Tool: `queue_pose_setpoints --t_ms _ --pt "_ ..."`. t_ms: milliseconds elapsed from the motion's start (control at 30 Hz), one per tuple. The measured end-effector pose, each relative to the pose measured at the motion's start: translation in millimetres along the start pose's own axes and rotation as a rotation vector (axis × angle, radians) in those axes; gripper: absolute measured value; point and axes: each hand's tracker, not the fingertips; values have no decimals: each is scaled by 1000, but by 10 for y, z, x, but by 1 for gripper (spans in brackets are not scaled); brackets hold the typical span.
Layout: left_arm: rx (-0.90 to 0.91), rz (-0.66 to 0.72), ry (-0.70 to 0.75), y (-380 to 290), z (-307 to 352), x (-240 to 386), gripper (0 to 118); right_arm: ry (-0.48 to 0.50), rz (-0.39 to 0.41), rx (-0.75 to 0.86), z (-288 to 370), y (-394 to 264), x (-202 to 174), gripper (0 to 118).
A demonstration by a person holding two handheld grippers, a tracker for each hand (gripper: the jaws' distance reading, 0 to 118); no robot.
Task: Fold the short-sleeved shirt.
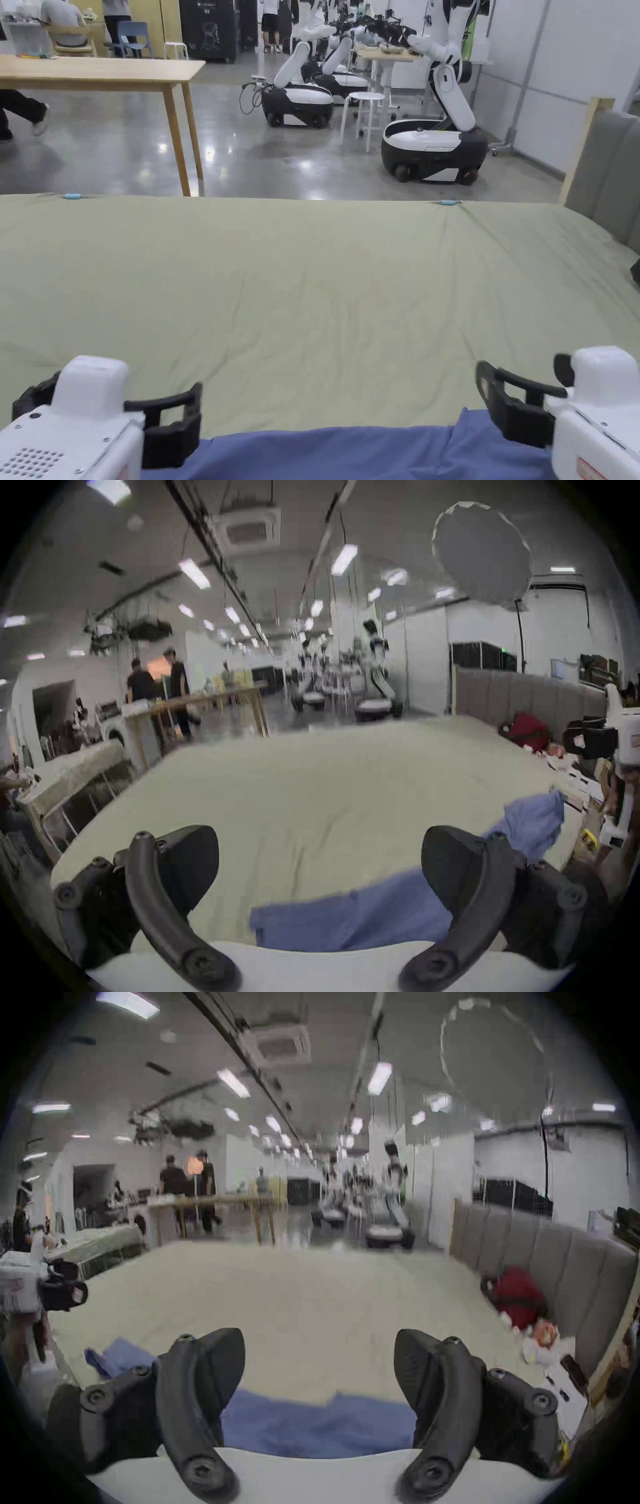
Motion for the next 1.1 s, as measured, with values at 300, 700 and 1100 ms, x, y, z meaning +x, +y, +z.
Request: queue_pose_setpoints --t_ms 300,700,1100 --pt "-25 -16 29 -173 -125 107 6 62 -61 41 -11 24 -338 3" --pt "-255 510 -85 -1134 106 -1222 118 94 -74 -44 -10 -276 -358 3" --pt "-234 1492 -556 -2098 -475 -1313 101 99 -111 -82 10 -376 -417 3"
